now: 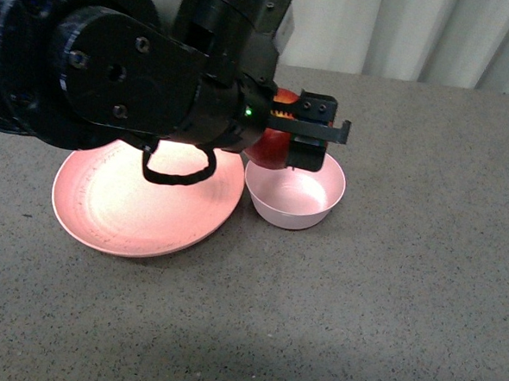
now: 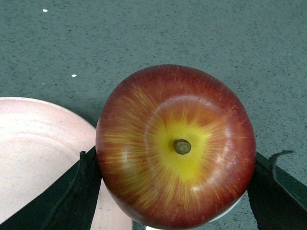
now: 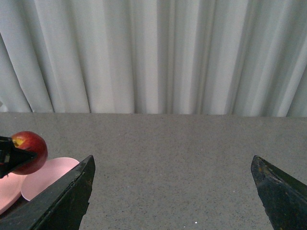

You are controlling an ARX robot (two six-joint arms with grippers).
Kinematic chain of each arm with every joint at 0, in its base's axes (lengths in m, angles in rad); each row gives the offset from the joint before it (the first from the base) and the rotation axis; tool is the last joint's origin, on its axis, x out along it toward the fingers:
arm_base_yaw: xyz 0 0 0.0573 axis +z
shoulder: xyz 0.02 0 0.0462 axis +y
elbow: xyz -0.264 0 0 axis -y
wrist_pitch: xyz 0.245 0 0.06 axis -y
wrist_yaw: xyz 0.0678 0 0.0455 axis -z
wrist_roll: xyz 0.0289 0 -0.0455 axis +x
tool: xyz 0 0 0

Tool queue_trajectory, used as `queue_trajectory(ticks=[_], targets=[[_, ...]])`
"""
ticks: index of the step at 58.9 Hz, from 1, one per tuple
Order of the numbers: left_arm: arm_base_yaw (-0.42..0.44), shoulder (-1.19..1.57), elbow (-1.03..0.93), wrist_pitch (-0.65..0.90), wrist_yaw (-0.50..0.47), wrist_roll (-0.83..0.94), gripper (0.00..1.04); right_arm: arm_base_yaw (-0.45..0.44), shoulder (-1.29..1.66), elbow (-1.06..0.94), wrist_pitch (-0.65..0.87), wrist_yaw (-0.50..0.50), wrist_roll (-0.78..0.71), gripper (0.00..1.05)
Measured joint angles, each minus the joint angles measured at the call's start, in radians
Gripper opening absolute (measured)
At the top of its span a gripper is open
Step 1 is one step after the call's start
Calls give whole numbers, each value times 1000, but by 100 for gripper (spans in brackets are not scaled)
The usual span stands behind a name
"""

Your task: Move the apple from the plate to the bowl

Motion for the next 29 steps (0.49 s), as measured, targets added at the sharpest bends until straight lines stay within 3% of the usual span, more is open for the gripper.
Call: queue_trajectory(ticks=[17,29], targets=[[-71,106,70,-4,-28,12,76,0,0,0,0,0,0,95],[-77,171,122,-27,-46,26,76,0,0,0,0,0,0,95]])
